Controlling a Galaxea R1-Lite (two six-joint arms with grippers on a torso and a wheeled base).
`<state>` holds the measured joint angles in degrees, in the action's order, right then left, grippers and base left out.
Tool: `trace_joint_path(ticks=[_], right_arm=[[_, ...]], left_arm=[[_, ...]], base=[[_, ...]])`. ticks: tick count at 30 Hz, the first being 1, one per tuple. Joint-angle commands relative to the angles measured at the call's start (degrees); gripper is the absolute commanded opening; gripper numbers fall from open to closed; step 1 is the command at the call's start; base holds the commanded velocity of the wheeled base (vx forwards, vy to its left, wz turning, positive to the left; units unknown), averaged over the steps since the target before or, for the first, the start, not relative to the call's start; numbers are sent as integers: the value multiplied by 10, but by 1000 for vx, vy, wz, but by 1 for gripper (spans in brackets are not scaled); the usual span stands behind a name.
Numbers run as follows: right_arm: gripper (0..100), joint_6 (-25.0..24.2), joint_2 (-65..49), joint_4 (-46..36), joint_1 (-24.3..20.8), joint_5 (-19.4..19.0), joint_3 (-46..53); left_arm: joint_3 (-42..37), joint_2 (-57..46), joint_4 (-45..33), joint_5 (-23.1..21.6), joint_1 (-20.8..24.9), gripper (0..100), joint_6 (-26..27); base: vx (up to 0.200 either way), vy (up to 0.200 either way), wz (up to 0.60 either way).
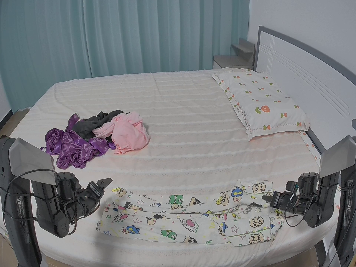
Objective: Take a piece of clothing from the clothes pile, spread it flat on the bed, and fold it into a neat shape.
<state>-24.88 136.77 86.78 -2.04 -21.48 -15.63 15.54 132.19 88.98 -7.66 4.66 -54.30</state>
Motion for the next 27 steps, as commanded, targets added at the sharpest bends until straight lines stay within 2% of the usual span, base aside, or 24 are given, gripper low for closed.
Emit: trace_joint_path(ticks=[1, 11, 17, 25, 26, 27], right_arm=[[0, 0, -34, 0, 3, 1, 24], [0, 8, -72, -14, 17, 1, 69], [0, 44, -73, -34, 27, 2, 97], [0, 49, -67, -34, 23, 3, 86], [100, 49, -62, -34, 20, 3, 85], [100, 49, -57, -34, 19, 3, 84]], left_arm=[[0, 0, 10, 0, 0, 100, 1], [-1, 0, 10, 1, 0, 100, 1], [-1, 0, 10, 1, 0, 100, 1], [-1, 0, 10, 1, 0, 100, 1], [-1, 0, 10, 1, 0, 100, 2], [-1, 0, 10, 0, 0, 100, 2]], base=[[0, 0, 0], [0, 0, 0], [0, 0, 0], [0, 0, 0], [0, 0, 0], [0, 0, 0]])
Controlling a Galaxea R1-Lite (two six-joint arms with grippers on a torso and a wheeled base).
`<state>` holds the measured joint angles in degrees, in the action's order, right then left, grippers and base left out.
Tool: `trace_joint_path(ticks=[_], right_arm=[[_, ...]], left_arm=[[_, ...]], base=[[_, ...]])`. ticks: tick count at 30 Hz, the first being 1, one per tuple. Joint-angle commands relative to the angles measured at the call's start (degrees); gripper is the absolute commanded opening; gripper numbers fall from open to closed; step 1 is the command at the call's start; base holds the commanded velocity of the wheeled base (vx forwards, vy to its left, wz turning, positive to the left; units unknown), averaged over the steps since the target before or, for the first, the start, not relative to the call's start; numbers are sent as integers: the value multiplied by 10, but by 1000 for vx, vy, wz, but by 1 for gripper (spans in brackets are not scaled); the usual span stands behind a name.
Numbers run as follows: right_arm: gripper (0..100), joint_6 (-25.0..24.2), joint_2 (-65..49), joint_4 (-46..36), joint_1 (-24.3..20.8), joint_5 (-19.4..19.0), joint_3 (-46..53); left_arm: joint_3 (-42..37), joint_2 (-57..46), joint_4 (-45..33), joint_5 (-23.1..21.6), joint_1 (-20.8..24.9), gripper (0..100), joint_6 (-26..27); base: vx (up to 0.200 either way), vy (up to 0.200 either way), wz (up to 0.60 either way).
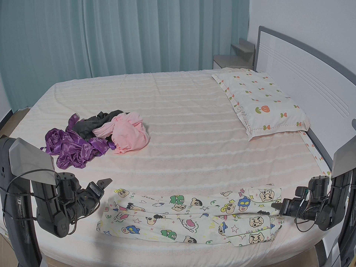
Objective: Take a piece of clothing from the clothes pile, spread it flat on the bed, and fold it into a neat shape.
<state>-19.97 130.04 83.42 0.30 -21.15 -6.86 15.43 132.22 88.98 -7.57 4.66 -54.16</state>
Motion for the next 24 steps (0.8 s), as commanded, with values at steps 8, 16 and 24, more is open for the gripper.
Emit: trace_joint_path(ticks=[8, 16, 24], right_arm=[[100, -1, -18, 17, -3, 88, 14], [100, -39, -123, 48, -68, 112, 69], [100, -126, -120, 50, -171, 181, 69]], left_arm=[[0, -34, 10, -3, -6, 100, 1], [-40, -113, 10, -87, -11, 100, 2], [-71, -111, 10, -87, 8, 100, 8]], base=[[0, 0, 0], [0, 0, 0], [-125, 0, 0]])
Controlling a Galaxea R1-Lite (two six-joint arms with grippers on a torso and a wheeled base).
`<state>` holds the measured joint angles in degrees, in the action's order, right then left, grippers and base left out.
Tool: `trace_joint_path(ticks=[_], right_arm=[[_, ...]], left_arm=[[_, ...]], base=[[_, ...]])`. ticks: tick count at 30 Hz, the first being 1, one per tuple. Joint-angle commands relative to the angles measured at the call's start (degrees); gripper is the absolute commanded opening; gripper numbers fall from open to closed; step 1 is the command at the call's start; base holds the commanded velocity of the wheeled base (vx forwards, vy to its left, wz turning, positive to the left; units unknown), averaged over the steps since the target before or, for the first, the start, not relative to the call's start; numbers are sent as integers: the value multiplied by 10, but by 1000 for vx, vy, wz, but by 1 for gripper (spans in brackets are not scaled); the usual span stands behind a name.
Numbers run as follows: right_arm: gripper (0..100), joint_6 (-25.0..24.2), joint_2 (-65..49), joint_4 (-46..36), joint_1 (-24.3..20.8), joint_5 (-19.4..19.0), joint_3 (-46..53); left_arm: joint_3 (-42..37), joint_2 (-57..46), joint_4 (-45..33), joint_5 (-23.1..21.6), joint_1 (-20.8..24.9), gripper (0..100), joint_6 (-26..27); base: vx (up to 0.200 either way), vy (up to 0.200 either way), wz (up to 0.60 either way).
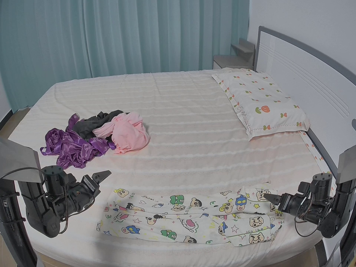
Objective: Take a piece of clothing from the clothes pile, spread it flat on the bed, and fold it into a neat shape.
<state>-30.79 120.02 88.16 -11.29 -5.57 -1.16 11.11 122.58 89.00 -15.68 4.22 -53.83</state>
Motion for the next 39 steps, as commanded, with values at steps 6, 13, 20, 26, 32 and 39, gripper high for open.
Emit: trace_joint_path(ticks=[6, 13, 20, 26, 32, 39], right_arm=[[100, -21, -17, 0, -61, 26, 12], [100, -34, -22, -4, -67, 35, 12], [100, -37, -22, -3, -72, 46, 12], [100, -37, -23, -4, -73, 46, 12], [100, -43, -23, -3, -88, 47, 12], [100, -50, -22, -3, -106, 59, 12]], left_arm=[[-47, 6, 10, -7, 32, 100, 75], [-22, 31, 10, -5, 32, 100, 85], [13, 79, 10, -4, 14, 100, 100], [35, 86, 10, -4, 10, 100, 101], [62, 87, 9, -6, 40, 100, 112], [139, 82, -84, -15, 79, 100, 120]], base=[[-33, 0, 0], [0, 86, 0], [0, 200, 0], [0, 200, 0], [0, 67, 0], [0, 0, 0]])
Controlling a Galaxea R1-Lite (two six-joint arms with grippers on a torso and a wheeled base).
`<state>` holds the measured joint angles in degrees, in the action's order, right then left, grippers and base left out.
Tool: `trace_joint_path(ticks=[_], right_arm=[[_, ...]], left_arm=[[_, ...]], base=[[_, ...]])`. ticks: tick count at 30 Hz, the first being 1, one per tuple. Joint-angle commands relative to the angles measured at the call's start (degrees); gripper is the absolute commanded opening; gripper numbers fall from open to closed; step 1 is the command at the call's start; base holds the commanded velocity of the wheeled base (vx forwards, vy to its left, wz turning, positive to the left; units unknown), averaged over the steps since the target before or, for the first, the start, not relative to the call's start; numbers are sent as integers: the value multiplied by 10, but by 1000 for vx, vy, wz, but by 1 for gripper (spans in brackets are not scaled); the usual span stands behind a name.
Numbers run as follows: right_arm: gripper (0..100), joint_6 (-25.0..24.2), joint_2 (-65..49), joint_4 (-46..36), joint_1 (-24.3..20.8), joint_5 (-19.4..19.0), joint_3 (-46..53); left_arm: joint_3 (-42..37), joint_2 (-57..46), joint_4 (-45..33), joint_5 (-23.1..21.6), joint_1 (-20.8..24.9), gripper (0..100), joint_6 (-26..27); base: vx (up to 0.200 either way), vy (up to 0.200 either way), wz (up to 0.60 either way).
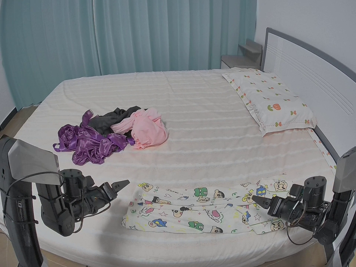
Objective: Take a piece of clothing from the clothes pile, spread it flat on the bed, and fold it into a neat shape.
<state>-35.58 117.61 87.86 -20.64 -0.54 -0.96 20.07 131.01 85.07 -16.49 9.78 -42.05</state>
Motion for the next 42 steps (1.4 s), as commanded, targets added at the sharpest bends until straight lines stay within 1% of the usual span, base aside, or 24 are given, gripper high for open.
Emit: trace_joint_path(ticks=[1, 3, 4, 6, 7, 8, 11, 13, 14, 15, 17, 19, 20, 21, 24, 28, 29, 33, 41, 42], right_arm=[[100, -2, 2, 0, -17, 15, 10], [100, -2, 2, 0, -20, 19, 10], [100, -2, 2, 0, -27, 24, 10], [100, -2, 4, 0, -29, 25, 10], [100, -2, 5, 0, -29, 24, 10], [100, -4, 6, 0, -29, 25, 10], [100, -12, 6, -1, -30, 24, 10], [100, -14, 7, 0, -30, 24, 10], [100, -14, 6, 0, -30, 24, 10], [100, -14, 6, 0, -30, 24, 10], [100, -14, 7, -1, -30, 24, 10], [100, -14, 7, -1, -31, 24, 10], [100, -14, 7, -1, -32, 24, 10], [100, -15, 8, -1, -34, 24, 10], [100, -15, 8, -1, -34, 24, 10], [100, -15, 9, -1, -34, 24, 10], [100, -14, 9, -1, -34, 24, 10], [100, -15, 9, -1, -34, 24, 10], [100, -19, 9, -1, -35, 24, 10], [100, -19, 9, -1, -36, 24, 10]], left_arm=[[64, -3, -65, -15, 29, 100, 2], [77, -6, -83, -29, 31, 100, 2], [95, -10, -117, -64, 31, 100, 2], [111, -17, -155, -95, 31, 100, 2], [118, -18, -168, -102, 31, 100, 2], [132, -19, -197, -109, 34, 100, 3], [154, -15, -235, -111, 38, 100, 12], [162, -13, -259, -112, 38, 100, 48], [163, -11, -267, -112, 38, 100, 59], [163, -11, -267, -112, 38, 100, 59], [168, -11, -297, -111, 41, 100, 91], [174, -11, -321, -108, 41, 100, 114], [175, -11, -322, -107, 41, 100, 115], [180, -10, -345, -101, 42, 100, 132], [190, -10, -360, -91, 42, 100, 144], [202, -2, -364, -78, 45, 100, 144], [207, 3, -365, -69, 48, 0, 144], [218, 19, -365, -48, 50, 0, 144], [218, 22, -364, -28, 45, 0, 145], [218, 21, -362, -17, 45, 0, 145]], base=[[0, 0, 0], [0, 0, 0], [0, 0, 0], [0, 0, 0], [0, 0, 0], [0, 0, 0], [0, 0, 0], [0, 0, 0], [0, 0, 0], [0, 0, 0], [0, 0, 0], [0, 0, 0], [0, 0, 0], [0, 0, 0], [0, 0, 0], [0, 0, 0], [0, 0, 0], [0, 0, 0], [0, 0, 0], [0, 0, 0]])
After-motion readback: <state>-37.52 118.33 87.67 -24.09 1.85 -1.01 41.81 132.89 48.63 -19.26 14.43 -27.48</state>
